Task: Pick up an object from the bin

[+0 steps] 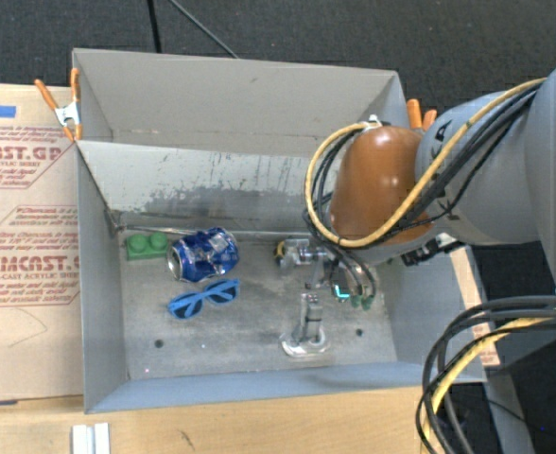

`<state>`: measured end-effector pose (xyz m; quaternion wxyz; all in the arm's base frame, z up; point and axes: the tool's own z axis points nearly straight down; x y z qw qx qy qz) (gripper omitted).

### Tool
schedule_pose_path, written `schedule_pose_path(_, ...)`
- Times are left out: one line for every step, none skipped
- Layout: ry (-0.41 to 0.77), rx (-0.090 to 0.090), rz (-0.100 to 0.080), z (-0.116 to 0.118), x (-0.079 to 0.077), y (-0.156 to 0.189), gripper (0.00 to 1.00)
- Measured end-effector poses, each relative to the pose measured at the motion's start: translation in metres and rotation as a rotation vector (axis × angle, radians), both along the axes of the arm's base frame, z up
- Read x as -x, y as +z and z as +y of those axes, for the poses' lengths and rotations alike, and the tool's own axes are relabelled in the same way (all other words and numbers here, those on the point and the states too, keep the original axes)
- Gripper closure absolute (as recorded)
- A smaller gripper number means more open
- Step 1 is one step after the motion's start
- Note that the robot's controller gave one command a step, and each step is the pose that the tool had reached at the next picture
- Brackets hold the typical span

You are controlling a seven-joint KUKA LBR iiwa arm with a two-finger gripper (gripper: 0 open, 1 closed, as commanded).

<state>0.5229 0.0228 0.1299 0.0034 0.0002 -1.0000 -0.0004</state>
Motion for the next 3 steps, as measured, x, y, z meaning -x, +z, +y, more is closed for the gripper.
schedule_pose_path(0.349,0.001,-0.004,-0.067,0.042,-0.012,0.0)
schedule_pose_path(0.621,-0.001,-0.014,-0.046,0.035,-0.052,0.0)
schedule_pose_path(0.619,-0.002,-0.012,-0.046,0.036,-0.051,1.0)
